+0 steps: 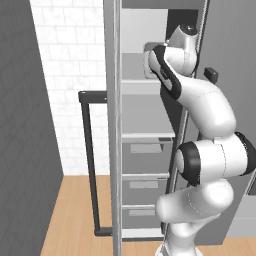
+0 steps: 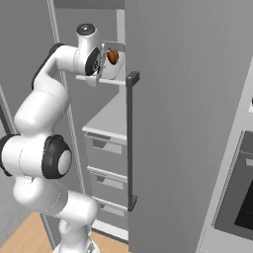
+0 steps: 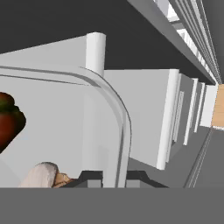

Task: Take the meat container that has the steak and place it on the second highest rack of the freezer. Then take the vegetable container that has the bell pepper and garlic and place it on the highest rack of the freezer.

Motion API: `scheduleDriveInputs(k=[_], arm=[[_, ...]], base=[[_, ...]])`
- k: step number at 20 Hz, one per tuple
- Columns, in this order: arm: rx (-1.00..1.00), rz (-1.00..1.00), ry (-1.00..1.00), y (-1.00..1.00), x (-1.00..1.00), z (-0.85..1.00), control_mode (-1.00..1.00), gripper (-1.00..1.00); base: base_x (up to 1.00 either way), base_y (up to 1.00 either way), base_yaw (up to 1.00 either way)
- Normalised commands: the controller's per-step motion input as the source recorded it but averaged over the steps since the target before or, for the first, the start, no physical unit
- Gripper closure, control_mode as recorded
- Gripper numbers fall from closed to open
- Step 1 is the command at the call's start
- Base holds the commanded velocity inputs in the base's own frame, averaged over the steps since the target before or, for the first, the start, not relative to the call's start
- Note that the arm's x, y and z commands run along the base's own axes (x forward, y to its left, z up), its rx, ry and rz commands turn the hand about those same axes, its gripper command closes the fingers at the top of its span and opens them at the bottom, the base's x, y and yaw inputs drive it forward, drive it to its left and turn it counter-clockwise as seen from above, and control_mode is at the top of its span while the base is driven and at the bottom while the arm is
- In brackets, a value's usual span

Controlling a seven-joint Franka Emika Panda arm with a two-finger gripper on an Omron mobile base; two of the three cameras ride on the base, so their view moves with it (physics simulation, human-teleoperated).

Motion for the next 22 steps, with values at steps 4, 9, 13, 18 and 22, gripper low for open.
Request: scheduleDriveInputs(k=[4,9,13,18,22], arm=[[0.0,-0.04,0.0,0.0,0.99,-0.14,-1.0,1.0],[0.0,-0.03,0.01,-0.01,1.0,0.0,-1.0,1.0],[0.0,-0.01,0.03,-0.06,1.0,0.0,-1.0,1.0],[0.0,0.0,0.04,-0.09,0.98,0.0,-1.0,-1.0],[0.0,0.0,0.0,-0.05,0.34,-0.2,-1.0,-1.0]], base=[[0.0,0.0,0.0],[0.0,0.0,0.0],[0.0,0.0,0.0],[0.0,0.0,0.0],[0.0,0.0,0.0]])
